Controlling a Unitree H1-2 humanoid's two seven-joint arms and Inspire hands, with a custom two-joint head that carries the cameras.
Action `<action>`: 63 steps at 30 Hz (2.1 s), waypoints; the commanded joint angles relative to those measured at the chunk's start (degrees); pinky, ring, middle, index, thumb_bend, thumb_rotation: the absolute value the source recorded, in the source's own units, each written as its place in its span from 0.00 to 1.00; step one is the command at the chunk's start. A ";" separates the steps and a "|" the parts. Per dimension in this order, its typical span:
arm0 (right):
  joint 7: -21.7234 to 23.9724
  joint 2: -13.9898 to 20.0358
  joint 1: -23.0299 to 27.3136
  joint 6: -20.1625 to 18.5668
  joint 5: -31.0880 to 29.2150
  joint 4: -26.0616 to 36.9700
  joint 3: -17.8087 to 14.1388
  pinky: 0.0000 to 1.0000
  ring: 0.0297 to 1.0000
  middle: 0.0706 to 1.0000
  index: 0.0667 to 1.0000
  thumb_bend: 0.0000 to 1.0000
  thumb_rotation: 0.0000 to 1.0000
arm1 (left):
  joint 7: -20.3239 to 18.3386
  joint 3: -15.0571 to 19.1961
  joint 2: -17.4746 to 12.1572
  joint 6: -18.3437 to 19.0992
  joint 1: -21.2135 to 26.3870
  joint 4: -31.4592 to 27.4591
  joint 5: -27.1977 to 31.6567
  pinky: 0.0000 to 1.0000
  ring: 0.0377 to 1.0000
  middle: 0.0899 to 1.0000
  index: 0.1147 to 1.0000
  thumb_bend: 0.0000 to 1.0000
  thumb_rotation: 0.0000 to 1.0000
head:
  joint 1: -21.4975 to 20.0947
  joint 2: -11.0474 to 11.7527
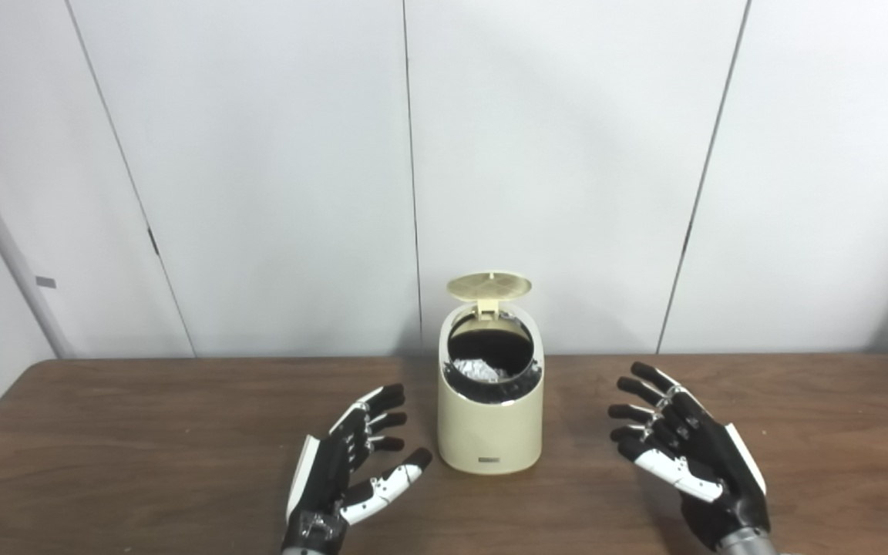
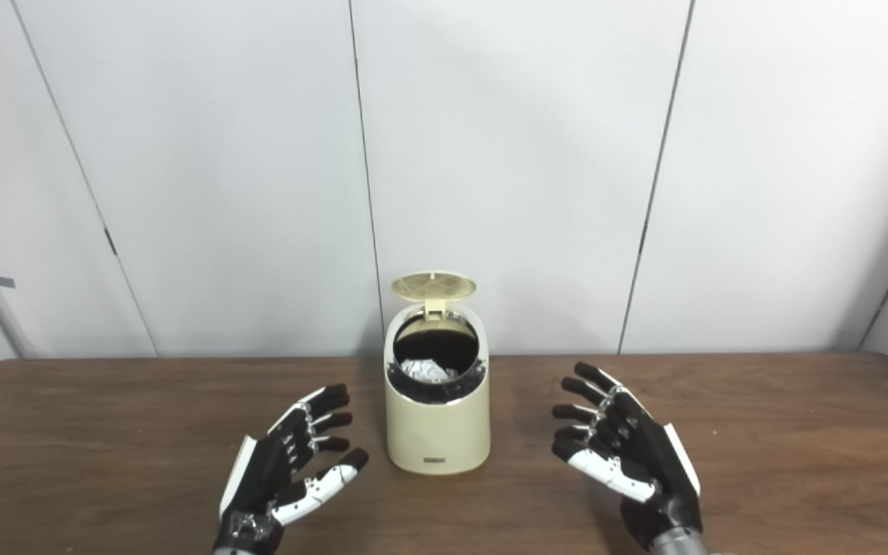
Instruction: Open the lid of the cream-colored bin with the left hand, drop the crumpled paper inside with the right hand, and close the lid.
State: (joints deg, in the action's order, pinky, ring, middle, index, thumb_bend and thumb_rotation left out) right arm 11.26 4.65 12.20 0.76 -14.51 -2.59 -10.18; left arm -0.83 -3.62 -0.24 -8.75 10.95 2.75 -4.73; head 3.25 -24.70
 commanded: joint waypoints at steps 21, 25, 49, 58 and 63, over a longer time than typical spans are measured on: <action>-1.40 1.19 0.38 1.65 0.64 4.56 2.79 0.51 0.62 0.77 0.76 0.81 0.16 | -3.07 -1.72 -7.29 6.25 12.53 -5.66 -9.42 0.70 0.88 0.93 0.97 0.82 0.32 | -0.61 0.36; -1.33 1.41 0.45 1.79 0.84 4.77 3.36 0.51 0.62 0.77 0.75 0.81 0.18 | -3.17 -1.98 -8.25 7.25 15.54 -5.02 -11.17 0.72 0.89 0.93 0.94 0.85 0.35 | -0.93 0.46; -3.06 0.91 0.22 0.12 2.47 6.76 5.37 0.48 0.61 0.78 0.75 0.84 0.22 | -5.48 -5.75 -9.04 9.41 28.49 3.62 -16.64 0.84 0.98 0.99 0.95 0.98 0.35 | -2.68 0.36; -3.79 0.39 0.29 -1.68 2.95 7.97 6.07 0.47 0.59 0.76 0.75 0.81 0.20 | -5.23 -8.74 -10.41 5.62 29.10 4.81 -20.43 0.79 0.93 0.94 0.90 0.97 0.36 | -2.93 0.25; -4.30 0.25 0.42 -1.77 3.66 8.07 6.24 0.47 0.59 0.76 0.75 0.81 0.20 | -6.13 -9.28 -10.98 5.68 29.12 4.17 -21.19 0.79 0.92 0.93 0.87 0.98 0.38 | -2.95 0.32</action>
State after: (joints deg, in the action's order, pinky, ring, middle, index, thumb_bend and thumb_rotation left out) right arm 7.24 4.91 11.11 -1.81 -10.94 3.59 -3.95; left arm -7.37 -13.08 -10.27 -1.35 37.23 8.31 -25.64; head 0.26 -24.34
